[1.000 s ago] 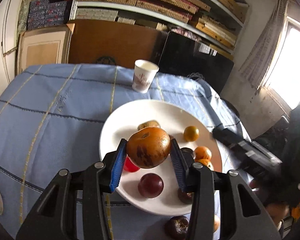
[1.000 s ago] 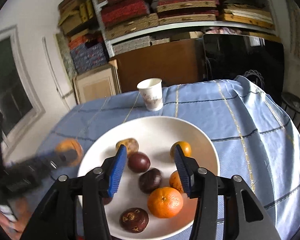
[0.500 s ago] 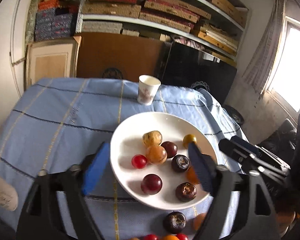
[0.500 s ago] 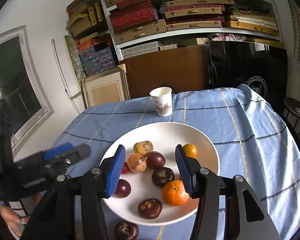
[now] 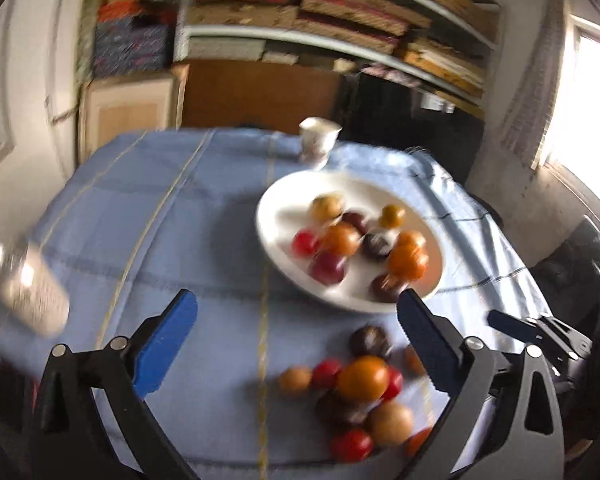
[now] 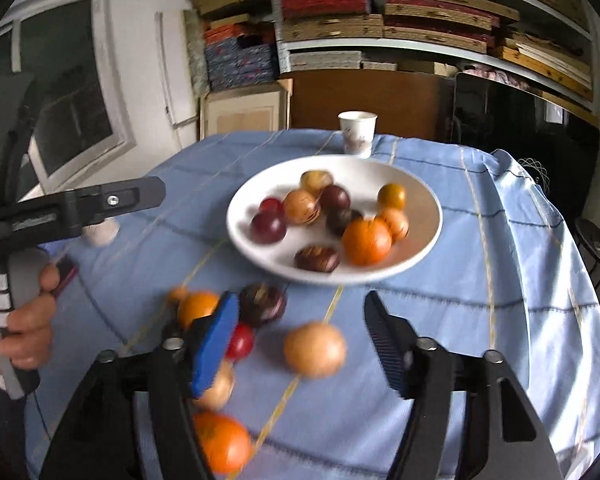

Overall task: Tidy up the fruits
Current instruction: 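Move the right tool to a tangerine and grasp it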

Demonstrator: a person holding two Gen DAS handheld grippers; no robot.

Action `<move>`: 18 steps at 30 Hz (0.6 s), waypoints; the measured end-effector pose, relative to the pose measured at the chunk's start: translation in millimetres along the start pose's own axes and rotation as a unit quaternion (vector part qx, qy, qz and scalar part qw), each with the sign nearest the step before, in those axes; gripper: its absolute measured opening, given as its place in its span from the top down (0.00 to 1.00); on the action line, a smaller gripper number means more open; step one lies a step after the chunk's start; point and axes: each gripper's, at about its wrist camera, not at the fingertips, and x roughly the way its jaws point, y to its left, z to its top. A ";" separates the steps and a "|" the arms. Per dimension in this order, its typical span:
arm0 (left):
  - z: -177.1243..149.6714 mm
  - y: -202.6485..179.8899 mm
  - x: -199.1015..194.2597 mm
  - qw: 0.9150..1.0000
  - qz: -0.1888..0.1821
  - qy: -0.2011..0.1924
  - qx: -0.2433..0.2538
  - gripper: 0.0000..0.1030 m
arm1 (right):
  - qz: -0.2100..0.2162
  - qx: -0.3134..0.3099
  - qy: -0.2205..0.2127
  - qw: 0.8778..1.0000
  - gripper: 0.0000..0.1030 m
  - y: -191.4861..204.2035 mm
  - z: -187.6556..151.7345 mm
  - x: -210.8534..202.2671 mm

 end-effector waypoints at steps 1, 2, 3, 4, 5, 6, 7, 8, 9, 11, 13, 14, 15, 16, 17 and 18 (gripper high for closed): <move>-7.6 6.5 0.5 1.000 0.003 0.005 -0.011 0.05 | 0.002 -0.012 0.004 1.000 0.33 4.8 -6.5 -1.3; -15.1 11.6 0.5 1.000 0.006 0.009 -0.022 0.05 | 0.002 -0.023 0.009 1.000 0.33 10.5 -12.1 -1.9; -24.3 19.0 1.0 0.999 0.012 0.018 -0.034 0.05 | 0.002 -0.034 0.014 0.999 0.33 14.7 -17.6 -2.5; -29.2 22.6 2.4 0.999 0.020 0.025 -0.037 0.05 | 0.006 -0.045 0.022 0.999 0.33 20.2 -25.2 -3.3; -34.4 26.6 2.3 0.998 0.031 0.028 -0.041 0.05 | 0.011 -0.052 0.028 0.998 0.33 23.9 -29.8 -3.8; -39.0 29.7 0.9 0.998 0.041 0.030 -0.046 0.05 | 0.022 -0.063 0.039 0.997 0.33 28.4 -35.7 -3.7; -41.5 32.1 0.5 0.997 0.042 0.031 -0.049 0.05 | 0.031 -0.068 0.047 0.996 0.33 31.2 -39.3 -3.7; -43.3 33.4 0.1 0.997 0.038 0.032 -0.051 0.05 | 0.036 -0.070 0.052 0.996 0.33 33.0 -41.6 -3.0; -44.5 34.0 -1.1 0.998 0.032 0.034 -0.052 0.05 | 0.039 -0.071 0.056 0.995 0.33 34.9 -43.9 -2.6; -45.8 30.3 -3.2 0.998 0.017 0.035 -0.046 0.05 | 0.043 -0.071 0.065 0.994 0.33 37.0 -46.9 -1.1; -47.4 23.2 -4.7 0.999 0.021 0.033 -0.028 0.05 | 0.051 -0.067 0.071 0.994 0.33 37.8 -47.4 -1.0; -48.6 19.3 -5.7 0.999 0.028 0.031 -0.017 0.05 | 0.057 -0.065 0.076 0.993 0.33 37.5 -47.2 0.2; -48.0 15.2 -5.4 0.999 0.035 0.028 -0.010 0.05 | 0.067 -0.059 0.083 0.993 0.33 36.8 -47.3 1.7; -48.9 10.6 -6.4 0.999 0.045 0.023 0.002 0.05 | 0.076 -0.051 0.089 0.992 0.33 36.1 -47.8 3.6; -48.8 6.4 -7.1 0.998 0.053 0.019 0.011 0.05 | 0.083 -0.047 0.093 0.991 0.33 36.0 -48.0 4.3; -48.6 2.8 -8.3 0.998 0.061 0.014 0.019 0.05 | 0.086 -0.047 0.096 0.991 0.33 36.8 -48.5 5.1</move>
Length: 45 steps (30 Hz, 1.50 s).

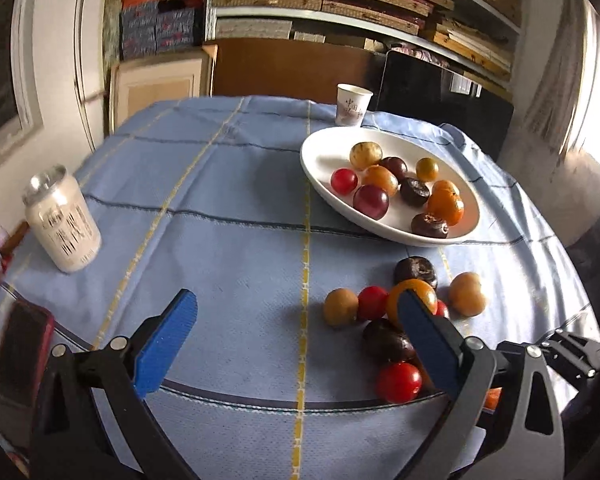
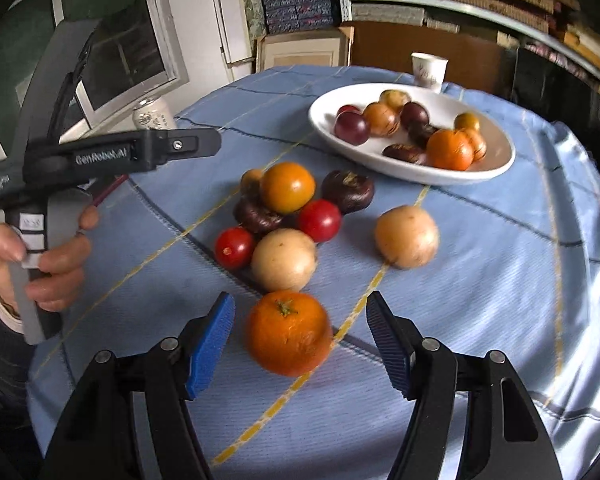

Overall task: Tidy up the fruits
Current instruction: 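Move the right tool to a tangerine and grasp it, then grasp a red tomato with the left tool while the right holds the tangerine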

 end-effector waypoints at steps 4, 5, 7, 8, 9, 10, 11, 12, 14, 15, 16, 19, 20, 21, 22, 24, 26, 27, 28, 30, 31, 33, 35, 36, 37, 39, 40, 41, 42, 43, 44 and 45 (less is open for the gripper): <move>1.8 -4.0 -3.2 1.000 0.000 -0.003 0.007 0.05 | -0.008 -0.010 0.006 1.000 0.33 4.2 -0.9 4.9; 2.1 -3.7 -3.2 1.000 -0.005 -0.001 0.006 0.05 | -0.008 -0.010 0.009 1.000 0.33 4.8 -1.7 6.2; 2.2 -1.8 -3.8 1.000 -0.007 0.000 0.003 0.05 | -0.010 -0.015 0.015 1.000 0.33 6.5 -2.5 9.9; 2.3 -1.1 -4.0 1.000 -0.007 0.000 0.002 0.05 | -0.011 -0.016 0.016 1.000 0.33 6.5 -3.1 10.4; 2.6 0.3 -4.4 1.000 -0.005 0.000 -0.001 0.05 | -0.012 -0.018 0.016 1.000 0.33 7.2 -3.7 10.8; 2.4 1.1 -4.6 1.000 -0.005 0.000 -0.003 0.05 | -0.013 -0.020 0.018 1.000 0.33 8.0 -4.0 11.6; 2.1 2.3 -4.6 1.000 -0.005 0.001 -0.005 0.05 | -0.013 -0.022 0.019 1.000 0.33 8.8 -4.7 12.4; 2.2 3.5 -4.2 1.000 -0.004 0.002 -0.008 0.05 | -0.015 -0.023 0.020 0.999 0.33 8.2 -5.0 12.6; 2.2 6.4 -3.1 1.000 -0.005 0.006 -0.014 0.05 | -0.016 -0.026 0.022 0.999 0.33 9.0 -5.7 13.7; 2.1 7.6 -2.7 1.000 -0.006 0.008 -0.018 0.05 | -0.016 -0.027 0.023 0.999 0.33 9.1 -5.9 14.1; 2.0 9.1 -2.2 1.000 -0.008 0.010 -0.021 0.05 | -0.016 -0.028 0.023 0.999 0.33 9.1 -6.0 14.5; 1.4 11.3 -2.2 1.000 -0.004 0.008 -0.025 0.05 | -0.016 -0.028 0.024 0.999 0.33 8.8 -5.9 15.1; 1.4 11.4 -2.3 1.000 -0.002 0.008 -0.024 0.05 | -0.016 -0.028 0.024 0.999 0.33 8.9 -5.9 15.0; 1.3 11.4 -2.8 1.000 -0.001 0.007 -0.023 0.05 | -0.016 -0.027 0.025 0.999 0.33 9.0 -6.4 15.2; 1.2 11.6 -3.1 1.000 0.001 0.006 -0.023 0.05 | -0.017 -0.026 0.026 0.999 0.35 8.7 -6.6 15.6; 0.9 12.0 -3.1 1.000 0.001 0.007 -0.023 0.05 | -0.015 -0.025 0.027 0.999 0.42 7.9 -6.7 16.1; 0.5 12.6 -2.3 1.000 0.004 0.008 -0.023 0.05 | -0.011 -0.023 0.030 0.999 0.55 7.1 -7.4 16.9; 0.2 13.2 -2.1 1.000 0.005 0.009 -0.023 0.05 | -0.003 -0.020 0.032 0.999 0.56 6.2 -7.7 17.1; -0.1 13.3 -1.6 1.000 0.005 0.011 -0.023 0.05 | -0.002 -0.017 0.030 0.999 0.56 5.6 -7.6 16.5; -0.9 13.6 -1.7 1.000 0.005 0.013 -0.023 0.05 | 0.001 -0.004 0.027 1.000 0.57 1.4 -6.4 14.7; -1.5 12.9 -1.5 1.000 0.004 0.015 -0.021 0.05 | 0.001 0.003 0.022 1.000 0.57 -0.7 -5.6 13.3; -4.2 7.0 0.8 1.000 -0.009 0.028 -0.001 0.05 | -0.005 0.029 0.002 1.000 0.57 -10.7 -2.4 7.3; -9.4 -2.8 1.1 0.998 -0.034 0.043 0.036 0.05 | -0.015 0.058 -0.013 0.998 0.56 -22.4 0.2 2.2; -14.8 -11.2 -0.9 0.996 -0.045 0.047 0.063 0.05 | -0.019 0.068 -0.016 0.997 0.56 -27.1 0.9 1.1; -20.0 -18.1 -2.9 0.994 -0.048 0.049 0.086 0.05 | -0.023 0.078 -0.018 0.997 0.56 -31.8 1.4 0.5; -29.2 -27.7 -6.1 0.991 -0.053 0.046 0.115 0.05 | -0.033 0.093 -0.014 0.995 0.56 -38.4 1.1 2.2; -34.6 -32.1 -7.8 0.989 -0.060 0.046 0.128 0.05 | -0.036 0.096 -0.010 0.995 0.56 -40.2 1.1 3.7; -39.1 -35.4 -8.6 0.987 -0.070 0.048 0.136 0.08 | -0.037 0.098 -0.006 0.994 0.56 -41.3 1.0 5.4; -40.9 -37.1 -8.4 0.986 -0.077 0.051 0.139 0.21 | -0.037 0.098 -0.003 0.994 0.56 -41.2 0.9 6.5; -44.3 -38.5 -7.1 0.985 -0.087 0.059 0.140 0.27 | -0.037 0.097 -0.002 0.995 0.56 -40.4 -0.1 7.1; -46.1 -38.8 -4.9 0.984 -0.093 0.067 0.140 0.33 | -0.038 0.093 0.000 0.995 0.56 -38.9 -0.1 8.0; -46.9 -39.3 -2.9 0.983 -0.095 0.071 0.139 0.40 | -0.039 0.091 0.000 0.995 0.56 -38.0 -0.1 8.7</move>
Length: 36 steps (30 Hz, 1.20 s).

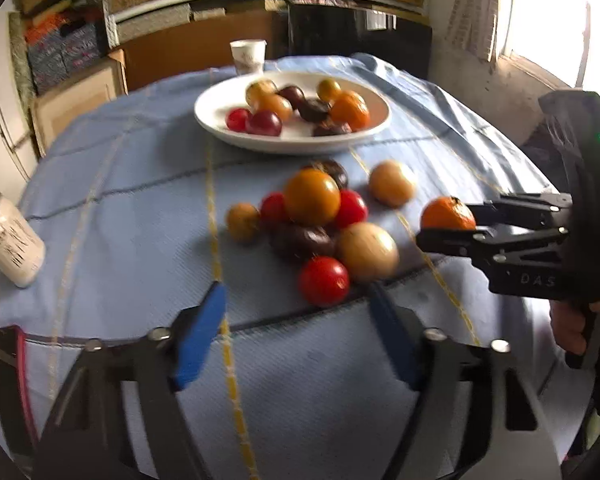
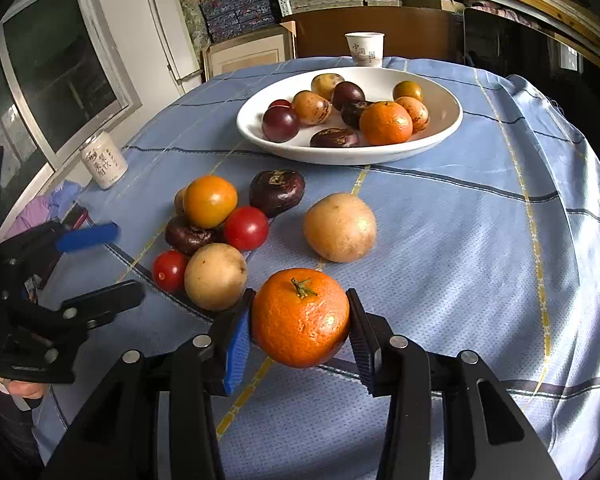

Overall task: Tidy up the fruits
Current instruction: 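Grasp a red tomato with the left tool while the right holds the tangerine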

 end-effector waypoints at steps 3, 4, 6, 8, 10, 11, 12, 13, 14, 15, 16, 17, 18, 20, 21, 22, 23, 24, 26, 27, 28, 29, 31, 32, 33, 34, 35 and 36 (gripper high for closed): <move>-1.5 -1.8 6.2 1.000 -0.001 0.006 0.001 0.46 | 0.000 -0.004 0.003 1.000 0.56 1.5 -1.2 0.0; -2.0 -2.8 6.4 1.000 -0.007 0.006 0.003 0.46 | 0.000 -0.003 0.004 1.000 0.56 1.4 -1.3 0.3; -2.1 -5.5 4.9 1.000 -0.015 0.000 0.009 0.47 | 0.001 -0.001 0.006 1.000 0.56 1.0 -1.5 0.4; -2.5 -9.3 5.8 1.000 -0.014 0.000 0.016 0.47 | -0.001 -0.001 0.006 1.000 0.56 1.0 -1.8 0.3; -2.0 -11.9 9.0 1.000 -0.016 0.005 0.021 0.50 | -0.003 -0.001 0.005 1.000 0.56 0.7 -1.4 0.8; -1.2 -12.7 10.7 1.000 -0.020 0.007 0.022 0.52 | -0.004 -0.001 0.005 1.000 0.56 0.9 -1.6 1.0; -0.2 -13.3 13.0 0.999 -0.024 0.010 0.022 0.55 | -0.005 -0.001 0.006 1.000 0.56 0.9 -1.4 1.4; 0.6 -13.3 14.5 0.999 -0.026 0.012 0.022 0.57 | -0.006 -0.001 0.007 1.000 0.56 1.2 -1.1 2.0; 1.6 -12.8 17.1 0.999 -0.028 0.017 0.020 0.61 | -0.007 -0.002 0.007 1.000 0.56 1.5 -1.3 2.1; 2.4 -12.6 19.2 0.999 -0.027 0.019 0.019 0.63 | -0.007 -0.004 0.006 1.000 0.56 2.2 -1.4 2.0; 3.2 -11.8 21.6 0.999 -0.026 0.023 0.016 0.64 | -0.008 -0.006 0.006 1.000 0.56 2.9 -1.5 1.9; 3.5 -11.2 23.0 0.999 -0.026 0.025 0.014 0.66 | -0.009 -0.008 0.005 1.000 0.56 3.6 -1.5 1.7; 3.9 -10.6 23.9 0.999 -0.027 0.027 0.012 0.67 | -0.009 -0.009 0.005 1.000 0.56 4.1 -1.4 1.7; 4.9 -8.9 25.6 0.999 -0.029 0.029 0.009 0.67 | -0.008 -0.009 0.005 1.000 0.56 4.5 -1.5 1.8; 5.6 -8.6 26.2 0.999 -0.030 0.029 0.008 0.67 | -0.008 -0.010 0.006 1.000 0.56 4.8 -1.8 1.7; 6.7 -8.6 27.4 0.999 -0.029 0.029 0.008 0.67 | -0.008 -0.011 0.006 1.000 0.56 5.0 -1.8 1.9; 7.0 -9.1 27.9 0.999 -0.028 0.030 0.009 0.68 | -0.009 -0.012 0.006 1.000 0.56 5.6 -1.9 2.0; 7.5 -9.7 28.4 0.999 -0.029 0.030 0.011 0.70 | -0.010 -0.013 0.005 1.000 0.56 6.1 -2.0 1.9; 7.4 -10.6 28.2 0.999 -0.029 0.029 0.013 0.70 | -0.010 -0.013 0.005 1.000 0.56 6.2 -2.0 1.8; 7.5 -10.3 28.2 0.999 -0.029 0.029 0.013 0.70 | -0.010 -0.013 0.004 1.000 0.56 6.5 -1.9 1.6; 7.4 -10.4 27.9 0.999 -0.029 0.028 0.012 0.71 | -0.010 -0.013 0.004 1.000 0.56 6.4 -1.7 1.3; 7.3 -11.1 27.9 0.999 -0.028 0.029 0.013 0.71 | -0.010 -0.013 0.004 1.000 0.56 6.0 -1.6 1.1; 6.8 -11.8 26.7 0.999 -0.027 0.027 0.013 0.71 | -0.010 -0.011 0.003 1.000 0.56 5.4 -1.5 0.6; 6.2 -12.0 25.0 0.999 -0.028 0.025 0.014 0.71 | -0.009 -0.010 0.002 1.000 0.56 4.7 -1.4 0.0; 5.4 -12.4 22.1 0.999 -0.031 0.020 0.014 0.71 | -0.008 -0.010 0.001 1.000 0.56 4.4 -1.2 -0.5; 4.4 -12.8 18.4 0.999 -0.033 0.015 0.015 0.71 | -0.007 -0.009 0.000 1.000 0.56 4.2 -1.0 -1.1; 3.4 -13.1 14.5 0.999 -0.036 0.009 0.016 0.71 | -0.006 -0.009 -0.001 1.000 0.56 4.0 -1.0 -1.8; 2.8 -13.6 10.4 0.999 -0.040 0.003 0.016 0.71 | -0.003 -0.009 -0.003 1.000 0.56 4.0 -1.2 -3.1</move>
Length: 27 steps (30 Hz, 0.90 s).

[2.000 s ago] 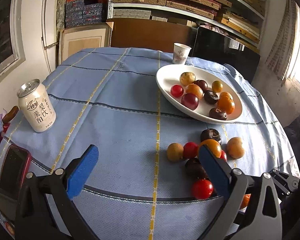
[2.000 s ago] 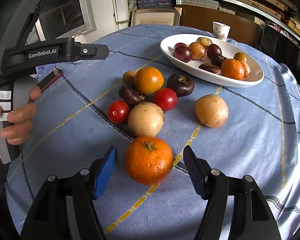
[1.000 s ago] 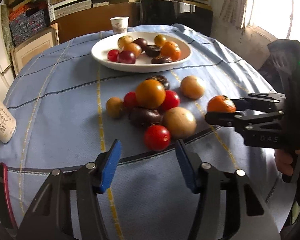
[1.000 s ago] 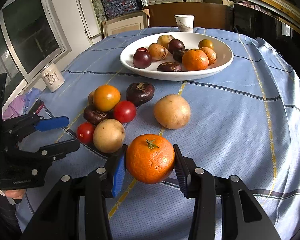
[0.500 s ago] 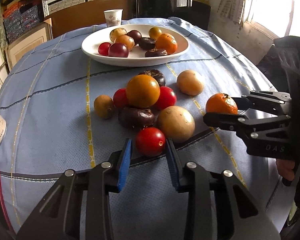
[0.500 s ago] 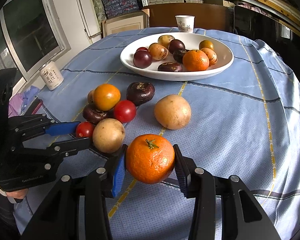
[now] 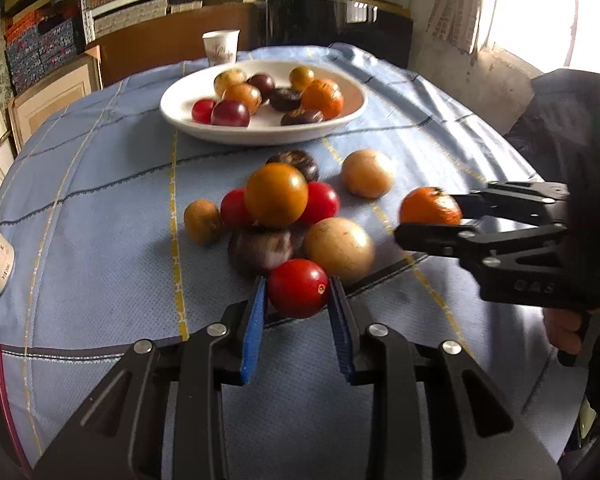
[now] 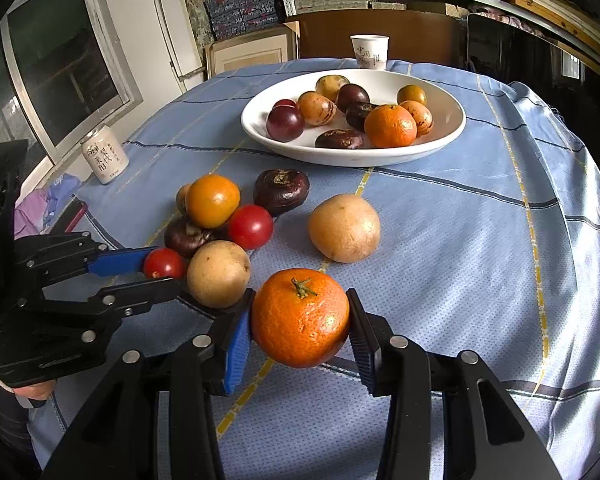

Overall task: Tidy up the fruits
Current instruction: 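Grasp a red tomato with the left tool while the right holds the tangerine, then lower the tangerine and tomato onto the white plate and open both tools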

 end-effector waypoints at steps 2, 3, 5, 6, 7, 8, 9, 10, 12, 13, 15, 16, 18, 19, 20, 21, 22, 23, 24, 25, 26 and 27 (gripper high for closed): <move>0.0 -2.1 -9.6 1.000 -0.009 -0.019 -0.003 0.71 | 0.007 0.001 -0.010 1.000 0.56 0.0 1.0 -3.8; 0.1 -2.8 -13.2 1.000 -0.014 -0.026 -0.005 0.71 | 0.010 0.000 -0.018 1.000 0.56 0.6 1.6 -6.6; 0.7 -4.9 -19.2 0.999 -0.021 -0.039 -0.009 0.71 | 0.014 -0.003 -0.035 0.999 0.56 2.3 2.5 -12.2; 1.1 -6.5 -22.0 0.999 -0.021 -0.046 -0.009 0.71 | 0.014 -0.007 -0.046 0.999 0.56 3.2 2.7 -15.4; 1.4 -8.2 -26.3 0.998 -0.018 -0.057 -0.009 0.71 | 0.014 -0.009 -0.057 0.998 0.56 3.9 2.9 -18.0; 2.2 -8.4 -28.9 0.998 -0.018 -0.064 -0.011 0.71 | 0.013 -0.011 -0.065 0.998 0.56 3.9 3.4 -20.0; 3.0 -7.9 -31.7 0.997 -0.020 -0.070 -0.014 0.71 | 0.013 -0.013 -0.075 0.997 0.56 3.7 3.8 -22.2; 4.8 -5.3 -35.4 0.996 -0.024 -0.079 -0.021 0.71 | 0.014 -0.013 -0.081 0.997 0.56 3.0 4.6 -24.0; 12.1 2.7 -40.2 0.995 -0.035 -0.090 -0.038 0.71 | 0.015 -0.004 -0.098 0.995 0.56 -1.8 8.9 -27.2; 18.2 7.8 -41.6 0.994 -0.042 -0.093 -0.048 0.71 | 0.014 0.006 -0.106 0.994 0.56 -6.3 14.8 -28.2; 35.3 18.3 -43.0 0.992 -0.048 -0.099 -0.065 0.71 | 0.012 0.024 -0.117 0.993 0.56 -13.4 27.7 -28.5; 43.2 22.3 -43.6 0.991 -0.046 -0.103 -0.068 0.71 | 0.009 0.033 -0.124 0.992 0.56 -17.0 35.6 -28.0; 65.0 33.2 -41.0 0.990 -0.032 -0.112 -0.080 0.71 | -0.005 0.040 -0.142 0.989 0.57 -23.0 55.9 -23.9; 74.0 38.4 -38.5 0.989 -0.028 -0.113 -0.086 0.71 | -0.012 0.041 -0.148 0.988 0.57 -25.4 64.8 -20.6; 84.5 44.8 -35.5 0.989 -0.024 -0.115 -0.095 0.71 | -0.021 0.047 -0.154 0.987 0.57 -29.2 75.9 -14.1; 91.0 48.8 -33.7 0.988 -0.020 -0.118 -0.101 0.71 | -0.025 0.053 -0.158 0.986 0.57 -33.0 85.9 -7.1; 102.8 55.1 -30.0 0.986 -0.012 -0.123 -0.109 0.71 | -0.028 0.063 -0.160 0.985 0.57 -37.2 94.5 -0.4; 109.4 58.5 -27.6 0.986 -0.010 -0.124 -0.112 0.71 | -0.026 0.073 -0.159 0.984 0.57 -41.4 100.1 5.2; 120.0 63.0 -22.4 0.985 -0.006 -0.125 -0.116 0.71 | -0.020 0.086 -0.155 0.984 0.57 -46.6 108.3 13.3; 127.5 66.4 -18.1 0.985 -0.005 -0.125 -0.119 0.71 | -0.013 0.097 -0.151 0.984 0.57 -50.8 115.6 21.1; 134.7 69.8 -12.8 0.985 -0.003 -0.124 -0.119 0.71 | -0.013 0.100 -0.150 0.984 0.57 -52.5 119.5 25.7; 142.7 72.4 -6.1 0.985 0.004 -0.122 -0.119 0.71 | -0.015 0.100 -0.150 0.984 0.57 -53.0 123.1 29.8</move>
